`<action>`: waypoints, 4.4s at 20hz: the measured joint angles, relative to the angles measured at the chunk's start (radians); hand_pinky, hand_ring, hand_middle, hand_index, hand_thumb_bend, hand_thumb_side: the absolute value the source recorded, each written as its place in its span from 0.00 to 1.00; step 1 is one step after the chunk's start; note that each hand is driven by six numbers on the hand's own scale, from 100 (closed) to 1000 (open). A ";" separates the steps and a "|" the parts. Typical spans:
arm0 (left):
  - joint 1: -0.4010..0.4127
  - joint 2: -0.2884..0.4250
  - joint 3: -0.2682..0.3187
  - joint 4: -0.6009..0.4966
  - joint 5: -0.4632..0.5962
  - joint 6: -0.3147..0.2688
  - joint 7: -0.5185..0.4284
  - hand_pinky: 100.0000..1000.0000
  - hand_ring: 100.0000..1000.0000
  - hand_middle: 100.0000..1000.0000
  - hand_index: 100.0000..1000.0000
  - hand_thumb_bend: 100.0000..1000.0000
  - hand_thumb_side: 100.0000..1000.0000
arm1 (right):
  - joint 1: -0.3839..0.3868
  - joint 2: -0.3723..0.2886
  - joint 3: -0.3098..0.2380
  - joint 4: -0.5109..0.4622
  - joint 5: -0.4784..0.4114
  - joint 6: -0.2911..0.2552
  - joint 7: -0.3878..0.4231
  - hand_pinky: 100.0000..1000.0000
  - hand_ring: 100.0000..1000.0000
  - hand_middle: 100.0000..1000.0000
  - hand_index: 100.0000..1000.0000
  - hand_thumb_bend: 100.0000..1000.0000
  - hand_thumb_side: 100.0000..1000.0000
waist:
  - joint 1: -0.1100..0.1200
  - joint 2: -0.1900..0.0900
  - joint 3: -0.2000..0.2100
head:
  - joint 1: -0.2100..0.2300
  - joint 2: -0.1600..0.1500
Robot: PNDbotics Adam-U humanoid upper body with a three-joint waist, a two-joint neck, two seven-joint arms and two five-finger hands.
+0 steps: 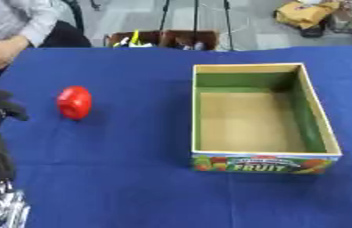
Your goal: Pick up objects on the table and place them in the box.
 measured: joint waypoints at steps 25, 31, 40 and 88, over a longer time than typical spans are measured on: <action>-0.392 0.410 -0.144 0.194 -0.628 0.296 -0.656 0.34 0.53 0.70 0.89 0.00 0.85 | 0.025 0.000 0.009 0.000 0.006 0.001 0.013 0.37 0.40 0.32 0.48 0.00 0.87 | -0.011 -0.008 -0.013 | -0.025 -0.012; -0.435 0.464 -0.187 0.321 -0.603 0.313 -0.775 0.55 0.73 0.81 0.96 0.01 0.97 | 0.025 0.000 0.012 0.000 0.008 0.000 0.015 0.37 0.40 0.32 0.48 0.00 0.87 | -0.007 -0.008 -0.020 | -0.032 -0.021; -0.449 0.471 -0.194 0.392 -0.647 0.345 -0.908 0.64 0.82 0.88 0.98 0.16 0.96 | 0.026 0.000 0.012 0.000 0.009 0.000 0.018 0.37 0.40 0.32 0.48 0.00 0.87 | -0.004 -0.008 -0.023 | -0.032 -0.022; -0.512 0.476 -0.240 0.690 -0.758 0.317 -1.061 0.17 0.54 0.79 0.95 0.26 0.64 | 0.033 0.000 0.019 0.000 0.025 -0.002 0.028 0.37 0.40 0.31 0.48 0.00 0.87 | -0.002 0.010 -0.040 | -0.005 -0.035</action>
